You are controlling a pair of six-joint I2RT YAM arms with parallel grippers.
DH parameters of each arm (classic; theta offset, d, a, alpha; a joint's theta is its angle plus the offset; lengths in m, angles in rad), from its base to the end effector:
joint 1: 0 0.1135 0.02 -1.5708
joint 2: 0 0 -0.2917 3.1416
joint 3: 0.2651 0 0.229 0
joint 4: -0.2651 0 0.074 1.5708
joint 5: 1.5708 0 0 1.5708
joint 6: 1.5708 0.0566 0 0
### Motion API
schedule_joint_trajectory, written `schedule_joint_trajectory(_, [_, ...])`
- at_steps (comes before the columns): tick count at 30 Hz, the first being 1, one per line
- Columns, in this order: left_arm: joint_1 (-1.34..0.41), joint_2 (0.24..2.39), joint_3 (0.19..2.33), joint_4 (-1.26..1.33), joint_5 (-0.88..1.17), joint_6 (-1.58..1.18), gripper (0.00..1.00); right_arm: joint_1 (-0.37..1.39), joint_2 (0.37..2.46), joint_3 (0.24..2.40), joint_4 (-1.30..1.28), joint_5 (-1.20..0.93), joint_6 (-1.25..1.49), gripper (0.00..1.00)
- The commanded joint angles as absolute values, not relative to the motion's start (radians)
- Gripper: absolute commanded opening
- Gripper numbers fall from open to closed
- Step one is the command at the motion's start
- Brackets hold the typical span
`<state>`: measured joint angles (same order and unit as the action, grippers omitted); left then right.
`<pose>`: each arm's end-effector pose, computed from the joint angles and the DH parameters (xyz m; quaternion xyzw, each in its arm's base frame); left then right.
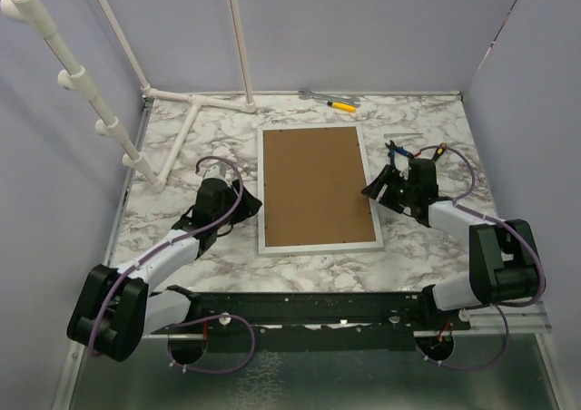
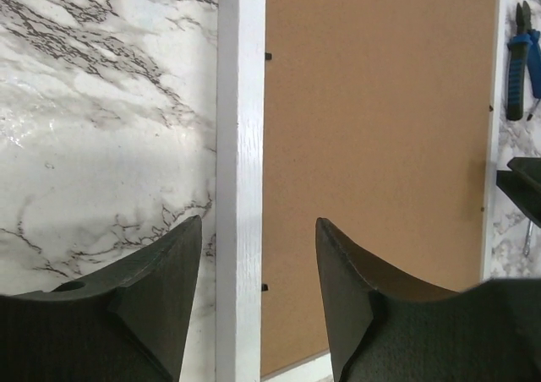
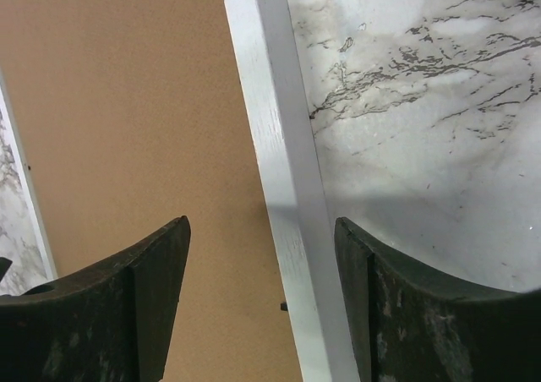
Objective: Take the photo out of the frame
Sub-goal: Pick up the screwdriver from the center of the board.
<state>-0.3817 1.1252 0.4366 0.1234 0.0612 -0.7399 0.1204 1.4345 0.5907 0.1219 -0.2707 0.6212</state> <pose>0.1966 -0.0826 0.2127 -0.1415 0.8644 -0.2789 0.3936 0.2648 0.0473 0.1923 0.1699 0.8885 0.2625 0.3358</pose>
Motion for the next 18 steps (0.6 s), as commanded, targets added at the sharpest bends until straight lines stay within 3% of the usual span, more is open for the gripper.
schedule_joint_trajectory(1, [-0.399, 1.196, 0.481, 0.116, -0.009, -0.702, 0.57, 0.118, 1.465, 0.619, 0.106, -0.286, 0.585, 0.72])
schedule_joint_trajectory(18, [-0.497, 1.452, 0.602, 0.114, -0.136, -0.647, 0.55, 0.118, 1.497, 0.607, 0.096, -0.326, 0.565, 0.72])
